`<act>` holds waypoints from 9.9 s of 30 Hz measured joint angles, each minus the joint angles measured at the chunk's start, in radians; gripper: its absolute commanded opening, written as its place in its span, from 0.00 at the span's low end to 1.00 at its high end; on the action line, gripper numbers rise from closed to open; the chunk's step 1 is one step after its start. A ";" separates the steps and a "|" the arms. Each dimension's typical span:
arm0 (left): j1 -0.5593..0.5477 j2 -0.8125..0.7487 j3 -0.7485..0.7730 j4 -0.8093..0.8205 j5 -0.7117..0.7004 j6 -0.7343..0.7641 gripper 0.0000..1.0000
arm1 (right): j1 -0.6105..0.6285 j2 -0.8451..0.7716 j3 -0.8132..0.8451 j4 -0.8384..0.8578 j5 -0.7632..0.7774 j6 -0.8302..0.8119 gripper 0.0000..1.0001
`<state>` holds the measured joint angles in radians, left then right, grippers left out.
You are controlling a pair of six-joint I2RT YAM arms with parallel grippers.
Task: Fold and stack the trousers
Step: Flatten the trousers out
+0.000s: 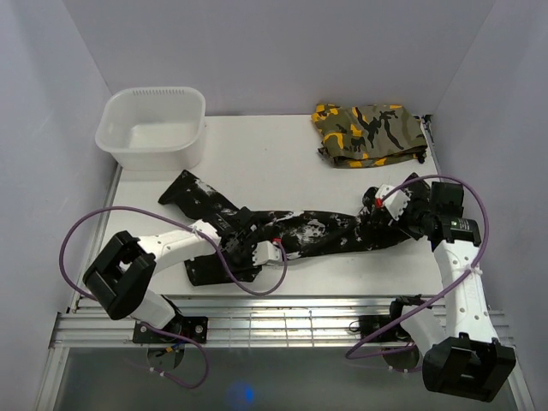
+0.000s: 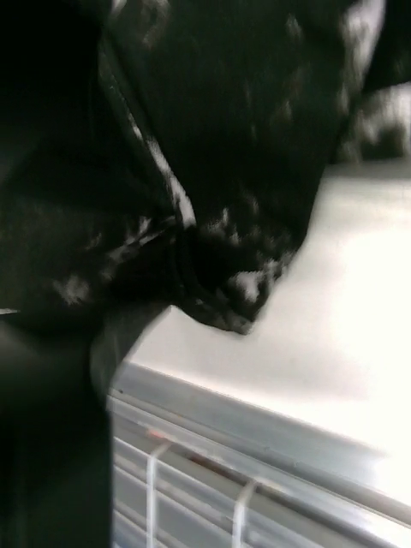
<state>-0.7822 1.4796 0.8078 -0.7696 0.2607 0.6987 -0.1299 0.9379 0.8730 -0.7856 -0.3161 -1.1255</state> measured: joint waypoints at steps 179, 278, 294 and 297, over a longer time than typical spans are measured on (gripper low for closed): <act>1.302 0.103 0.265 0.108 0.252 -0.212 0.75 | -0.015 0.886 0.306 0.169 0.070 0.363 0.30; 1.334 0.444 0.285 0.604 0.650 0.790 0.87 | -0.102 0.805 0.179 0.496 0.226 0.236 0.08; 1.316 0.453 0.373 0.386 0.508 0.915 0.00 | -0.102 0.806 0.185 0.510 0.240 0.235 0.08; 1.317 0.374 0.422 0.205 0.469 0.923 0.00 | -0.104 0.805 0.185 0.522 0.238 0.232 0.08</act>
<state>0.5346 1.8534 1.2297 -0.5648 0.7300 1.6218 -0.2337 1.7432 1.0576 -0.2638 -0.0780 -0.8936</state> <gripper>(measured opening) 0.124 0.088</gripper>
